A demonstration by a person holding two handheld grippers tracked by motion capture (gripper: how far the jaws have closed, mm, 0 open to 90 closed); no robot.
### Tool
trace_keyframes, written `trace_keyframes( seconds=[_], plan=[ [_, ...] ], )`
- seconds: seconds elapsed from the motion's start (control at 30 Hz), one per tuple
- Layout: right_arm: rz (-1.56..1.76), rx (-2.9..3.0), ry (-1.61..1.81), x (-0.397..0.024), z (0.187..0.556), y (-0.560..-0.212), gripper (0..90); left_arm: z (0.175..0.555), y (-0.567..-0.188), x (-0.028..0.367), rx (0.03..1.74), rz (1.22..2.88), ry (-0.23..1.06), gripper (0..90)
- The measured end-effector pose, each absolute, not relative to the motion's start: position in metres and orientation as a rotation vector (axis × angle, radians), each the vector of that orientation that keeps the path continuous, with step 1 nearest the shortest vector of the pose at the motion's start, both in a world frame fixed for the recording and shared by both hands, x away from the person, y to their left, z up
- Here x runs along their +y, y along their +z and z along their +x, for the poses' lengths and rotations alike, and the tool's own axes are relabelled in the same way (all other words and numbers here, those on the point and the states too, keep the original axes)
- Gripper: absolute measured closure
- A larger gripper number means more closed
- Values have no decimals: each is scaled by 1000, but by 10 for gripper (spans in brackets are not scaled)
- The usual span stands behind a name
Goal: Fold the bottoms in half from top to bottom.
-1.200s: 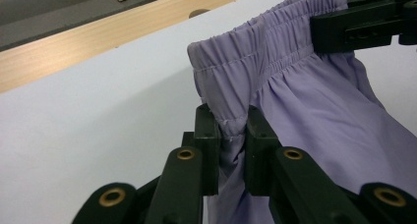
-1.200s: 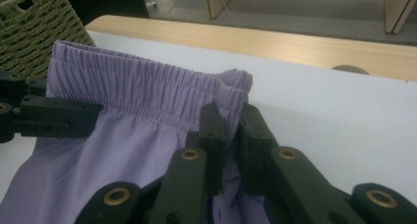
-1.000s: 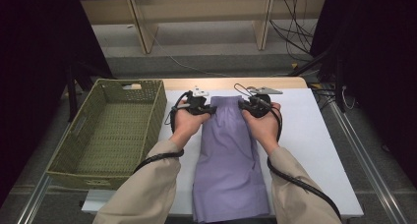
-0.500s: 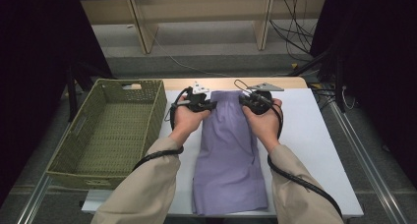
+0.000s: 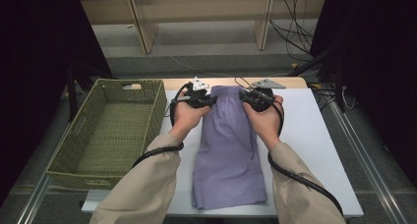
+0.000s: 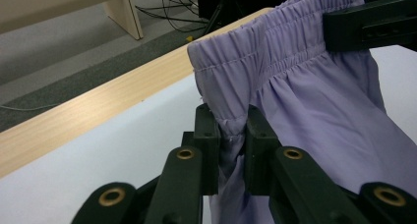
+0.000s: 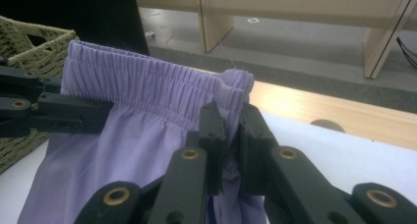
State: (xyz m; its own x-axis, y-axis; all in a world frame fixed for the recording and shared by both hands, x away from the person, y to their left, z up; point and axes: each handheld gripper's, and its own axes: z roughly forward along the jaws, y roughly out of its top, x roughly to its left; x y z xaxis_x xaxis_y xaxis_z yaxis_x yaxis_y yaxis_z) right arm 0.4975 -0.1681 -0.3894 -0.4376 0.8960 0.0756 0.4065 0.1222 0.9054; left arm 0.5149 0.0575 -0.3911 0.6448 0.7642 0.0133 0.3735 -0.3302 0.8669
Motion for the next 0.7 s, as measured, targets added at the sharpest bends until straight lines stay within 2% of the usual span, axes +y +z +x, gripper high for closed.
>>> trace_keyframes(
  seconds=[0.5, 0.7],
  plan=[
    [1200, 1874, 1298, -172, 498, -379, 827, 518, -381, 55, 845, 1922, 572, 793],
    [1196, 1906, 1308, -176, 496, -387, 827, 513, -390, 55, 816, 1957, 553, 792]
  ],
)
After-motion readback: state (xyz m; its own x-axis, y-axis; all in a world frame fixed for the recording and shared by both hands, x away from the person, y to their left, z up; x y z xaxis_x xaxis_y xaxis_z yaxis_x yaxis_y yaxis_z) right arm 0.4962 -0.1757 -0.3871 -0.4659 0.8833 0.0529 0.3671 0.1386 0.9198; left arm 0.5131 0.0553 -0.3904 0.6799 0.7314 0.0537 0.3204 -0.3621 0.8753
